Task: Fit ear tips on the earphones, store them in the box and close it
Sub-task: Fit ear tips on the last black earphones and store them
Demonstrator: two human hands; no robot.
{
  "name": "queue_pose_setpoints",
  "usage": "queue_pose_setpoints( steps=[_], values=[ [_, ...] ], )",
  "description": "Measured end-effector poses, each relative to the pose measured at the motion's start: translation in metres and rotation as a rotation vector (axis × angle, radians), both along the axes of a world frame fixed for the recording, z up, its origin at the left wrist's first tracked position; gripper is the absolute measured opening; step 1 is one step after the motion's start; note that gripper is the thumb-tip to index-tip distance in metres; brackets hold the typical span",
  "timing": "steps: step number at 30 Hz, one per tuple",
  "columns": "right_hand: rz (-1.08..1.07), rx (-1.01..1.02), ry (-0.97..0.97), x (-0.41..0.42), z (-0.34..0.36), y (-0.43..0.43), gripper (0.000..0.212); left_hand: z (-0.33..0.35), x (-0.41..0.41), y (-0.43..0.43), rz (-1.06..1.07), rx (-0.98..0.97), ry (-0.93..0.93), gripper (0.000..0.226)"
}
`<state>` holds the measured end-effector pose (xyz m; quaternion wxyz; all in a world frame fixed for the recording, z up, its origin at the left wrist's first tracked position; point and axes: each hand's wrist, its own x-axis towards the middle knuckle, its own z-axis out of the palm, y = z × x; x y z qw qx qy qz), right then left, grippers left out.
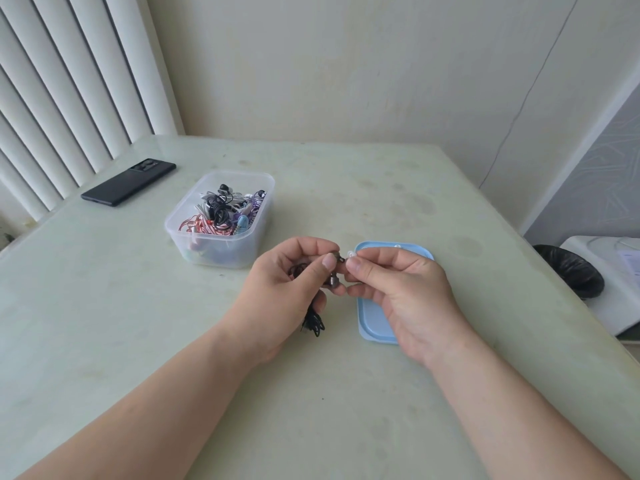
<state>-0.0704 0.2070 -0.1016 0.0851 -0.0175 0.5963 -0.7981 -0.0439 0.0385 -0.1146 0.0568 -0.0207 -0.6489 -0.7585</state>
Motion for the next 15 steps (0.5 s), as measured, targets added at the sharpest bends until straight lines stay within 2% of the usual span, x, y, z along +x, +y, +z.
queue_pose_setpoints(
  steps=[15],
  values=[
    [0.063,0.073,0.054,0.0018,0.0008,-0.0008,0.006,0.0007,-0.0001,0.0015,0.0,0.005,0.009,0.007]
  ],
)
